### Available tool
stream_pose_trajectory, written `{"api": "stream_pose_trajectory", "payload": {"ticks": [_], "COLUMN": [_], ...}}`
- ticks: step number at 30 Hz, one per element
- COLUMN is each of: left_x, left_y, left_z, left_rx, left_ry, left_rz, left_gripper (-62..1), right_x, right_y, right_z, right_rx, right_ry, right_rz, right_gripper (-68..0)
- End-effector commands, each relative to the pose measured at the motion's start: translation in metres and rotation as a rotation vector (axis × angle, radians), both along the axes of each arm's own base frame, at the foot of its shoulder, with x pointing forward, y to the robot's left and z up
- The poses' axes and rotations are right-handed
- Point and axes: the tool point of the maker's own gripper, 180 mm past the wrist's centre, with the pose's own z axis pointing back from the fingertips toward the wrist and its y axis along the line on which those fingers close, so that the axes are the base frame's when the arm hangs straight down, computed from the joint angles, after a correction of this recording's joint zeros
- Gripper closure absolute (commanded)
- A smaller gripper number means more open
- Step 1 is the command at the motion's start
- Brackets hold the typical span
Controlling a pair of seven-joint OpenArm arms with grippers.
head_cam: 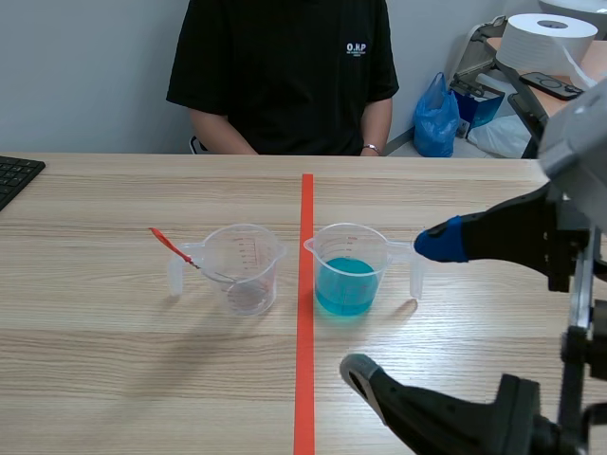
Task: Do the redox reaction experiment.
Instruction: 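Return to the home posture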
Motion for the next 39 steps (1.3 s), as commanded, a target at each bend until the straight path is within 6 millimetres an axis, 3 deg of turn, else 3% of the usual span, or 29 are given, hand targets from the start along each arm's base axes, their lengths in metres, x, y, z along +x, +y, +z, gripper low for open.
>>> {"api": "stream_pose_trajectory", "payload": {"ticks": [1,7,16,21,29,39], "left_x": [0.000,0.024,0.045,0.042,0.073,0.079], "left_y": [0.002,0.006,-0.034,-0.035,-0.036,-0.035], "left_z": [0.005,0.028,0.048,0.042,0.043,0.039], "left_rx": [-0.029,-0.121,-0.253,-0.246,-0.255,-0.250], "left_ry": [-0.003,-0.123,-0.195,-0.167,-0.277,-0.288], "left_rz": [0.035,0.157,0.127,0.142,0.183,0.213], "left_gripper": [-62.3,-62.3,-62.3,-62.3,-62.3,-62.3], "right_x": [0.002,0.005,0.007,0.007,0.006,0.006], "right_y": [-0.001,-0.009,-0.010,-0.011,-0.012,-0.014], "right_z": [0.009,0.006,0.006,0.005,0.001,-0.003], "right_rx": [0.016,-0.020,-0.031,-0.040,-0.079,-0.099], "right_ry": [-0.023,-0.025,-0.032,-0.036,-0.055,-0.046], "right_rz": [-0.008,-0.030,-0.037,-0.035,-0.026,-0.029], "right_gripper": [-67.9,-67.9,-67.9,-67.9,-67.9,-67.9]}}
